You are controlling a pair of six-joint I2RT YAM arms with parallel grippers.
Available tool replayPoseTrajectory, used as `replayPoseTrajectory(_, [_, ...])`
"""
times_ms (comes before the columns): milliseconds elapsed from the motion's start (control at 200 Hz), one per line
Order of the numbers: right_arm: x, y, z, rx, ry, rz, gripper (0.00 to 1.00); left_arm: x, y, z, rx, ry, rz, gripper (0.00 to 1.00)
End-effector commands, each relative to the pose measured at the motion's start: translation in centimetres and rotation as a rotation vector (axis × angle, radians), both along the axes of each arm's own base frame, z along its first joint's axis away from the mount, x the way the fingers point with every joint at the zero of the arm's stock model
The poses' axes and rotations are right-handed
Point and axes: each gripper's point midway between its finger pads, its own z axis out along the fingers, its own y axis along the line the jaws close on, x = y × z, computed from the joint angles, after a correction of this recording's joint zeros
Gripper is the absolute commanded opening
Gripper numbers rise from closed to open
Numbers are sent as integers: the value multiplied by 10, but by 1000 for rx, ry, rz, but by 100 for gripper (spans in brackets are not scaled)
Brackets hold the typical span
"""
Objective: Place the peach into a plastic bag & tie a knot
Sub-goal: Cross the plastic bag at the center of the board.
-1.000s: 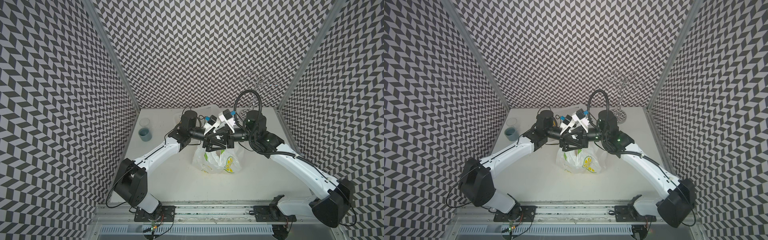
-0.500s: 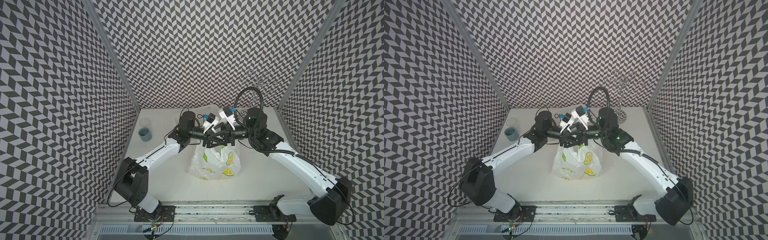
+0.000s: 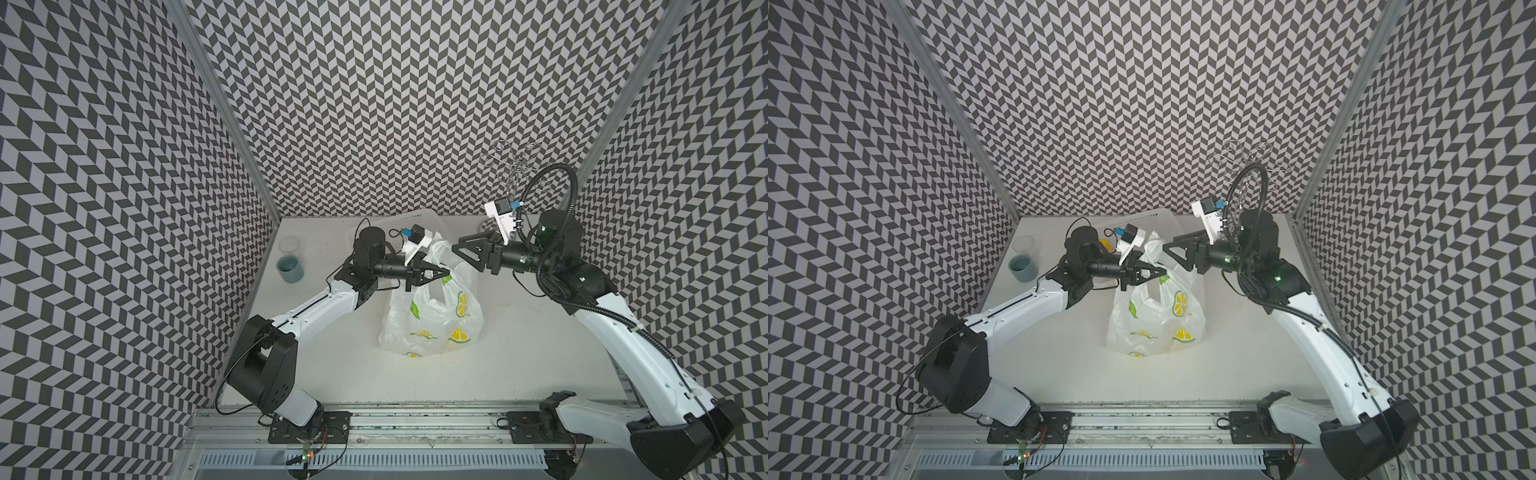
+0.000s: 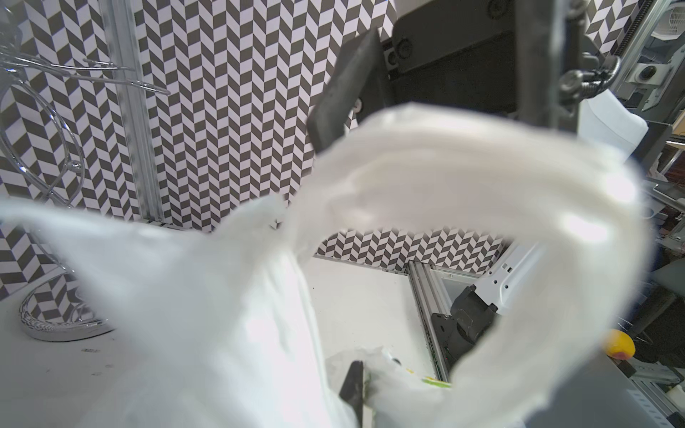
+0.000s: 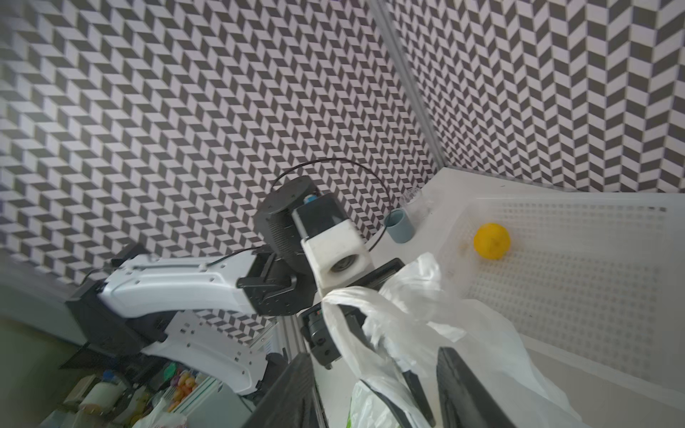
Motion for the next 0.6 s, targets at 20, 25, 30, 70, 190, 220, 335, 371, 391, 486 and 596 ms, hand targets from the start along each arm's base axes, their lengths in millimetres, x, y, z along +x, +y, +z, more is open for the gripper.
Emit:
replayPoseTrajectory(20, [26, -8, -9, -55, 75, -120, 54, -7, 3, 19, -36, -79, -13, 16])
replayPoseTrajectory(25, [27, -7, -10, -58, 77, -121, 54, -7, 3, 19, -35, -78, -12, 16])
replayPoseTrajectory(30, [27, -8, -9, -58, 76, -122, 54, -7, 3, 19, -35, -78, -12, 16])
replayPoseTrajectory(70, [30, -8, -10, -68, 77, -130, 54, -7, 3, 20, -33, -83, -15, 16])
replayPoseTrajectory(190, [25, -3, -6, -75, 37, -76, 55, -3, 3, 20, -18, -87, 3, 16])
replayPoseTrajectory(220, [21, 0, -5, -75, 29, -48, 55, -2, 3, 20, -17, -86, 5, 16])
replayPoseTrajectory(335, [14, 9, -6, -119, -20, -24, 55, 1, 1, 18, -11, -70, 4, 16])
replayPoseTrajectory(371, [13, 11, -8, -140, -35, -24, 56, 1, 1, 17, -10, -65, 5, 16])
replayPoseTrajectory(391, [12, 12, -9, -150, -42, -25, 56, 2, 0, 18, -11, -63, 4, 16])
replayPoseTrajectory(486, [21, 11, -18, -216, -63, -83, 56, 0, 0, 19, -16, -66, -7, 16])
replayPoseTrajectory(596, [31, 14, -24, -316, -122, -142, 57, -1, 1, 20, -19, -66, -12, 16])
